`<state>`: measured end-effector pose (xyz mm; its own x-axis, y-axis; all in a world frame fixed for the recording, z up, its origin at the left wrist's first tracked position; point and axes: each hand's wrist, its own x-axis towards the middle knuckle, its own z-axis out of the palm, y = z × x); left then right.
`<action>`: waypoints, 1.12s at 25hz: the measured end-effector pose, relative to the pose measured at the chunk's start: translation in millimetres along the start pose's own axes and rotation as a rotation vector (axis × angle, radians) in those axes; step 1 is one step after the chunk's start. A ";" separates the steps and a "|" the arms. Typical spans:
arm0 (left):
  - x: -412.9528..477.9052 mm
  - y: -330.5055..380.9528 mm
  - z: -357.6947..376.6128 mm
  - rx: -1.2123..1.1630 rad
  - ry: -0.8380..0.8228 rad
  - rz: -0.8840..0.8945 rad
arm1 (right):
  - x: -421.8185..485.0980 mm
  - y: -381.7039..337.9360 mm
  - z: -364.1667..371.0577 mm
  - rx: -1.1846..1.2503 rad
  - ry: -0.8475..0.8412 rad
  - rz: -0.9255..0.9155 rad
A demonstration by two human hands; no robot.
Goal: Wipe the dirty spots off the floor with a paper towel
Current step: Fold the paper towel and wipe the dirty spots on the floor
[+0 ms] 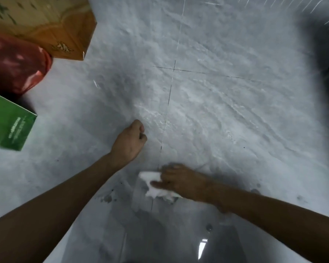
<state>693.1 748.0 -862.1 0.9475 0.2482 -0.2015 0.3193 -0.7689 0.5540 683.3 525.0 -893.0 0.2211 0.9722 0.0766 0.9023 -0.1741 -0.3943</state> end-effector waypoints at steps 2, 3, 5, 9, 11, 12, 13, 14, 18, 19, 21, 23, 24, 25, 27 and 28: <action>-0.4 5.1 5.2 0.003 -0.009 0.024 | -12.2 28.9 -32.8 0.216 0.138 0.397; -0.3 7.8 7.2 0.004 -0.016 0.033 | -21.3 52.6 -49.6 0.214 0.219 0.586; 1.3 13.5 10.4 0.008 -0.034 0.043 | -45.4 92.2 -75.1 0.156 0.317 0.961; 5.8 27.4 20.9 0.025 -0.054 0.078 | -73.4 96.4 -62.8 0.084 0.309 1.173; 5.9 34.2 27.9 0.029 -0.075 0.093 | -66.6 65.0 -46.1 0.129 0.284 1.064; 5.0 37.4 31.1 0.027 -0.087 0.099 | -64.5 50.2 -32.7 0.160 0.257 0.964; 3.4 39.9 34.0 0.025 -0.101 0.107 | -61.7 31.9 -21.5 0.113 0.168 0.830; 1.3 41.8 36.2 0.021 -0.119 0.115 | -59.3 12.8 -12.4 0.083 0.088 0.663; -4.1 47.5 35.9 -0.085 -0.174 0.128 | -57.1 -11.0 -12.3 0.375 0.213 0.470; -4.2 50.0 34.8 -0.187 -0.177 0.102 | -57.0 -7.0 -21.9 0.566 0.281 0.600; -2.8 59.5 31.9 -0.484 -0.223 -0.005 | -66.7 7.1 -41.2 0.980 0.392 0.773; -1.5 72.4 28.3 -0.751 -0.365 -0.136 | -77.6 19.2 -59.2 1.240 0.485 0.848; -1.2 77.9 27.1 -0.828 -0.447 -0.192 | -80.0 21.8 -67.9 1.314 0.511 0.862; -0.8 82.7 26.9 -0.867 -0.510 -0.226 | -81.5 23.1 -76.4 1.389 0.539 0.865; -1.6 88.1 28.6 -0.881 -0.555 -0.242 | -82.2 24.7 -89.4 1.574 0.625 0.867; -1.4 90.2 29.3 -0.887 -0.557 -0.239 | -82.3 26.2 -94.7 1.682 0.656 0.856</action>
<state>720.1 661.0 -835.6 0.7890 -0.1400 -0.5982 0.6065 0.0223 0.7948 723.7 425.7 -823.0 0.7562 0.4686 -0.4566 -0.5935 0.1976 -0.7802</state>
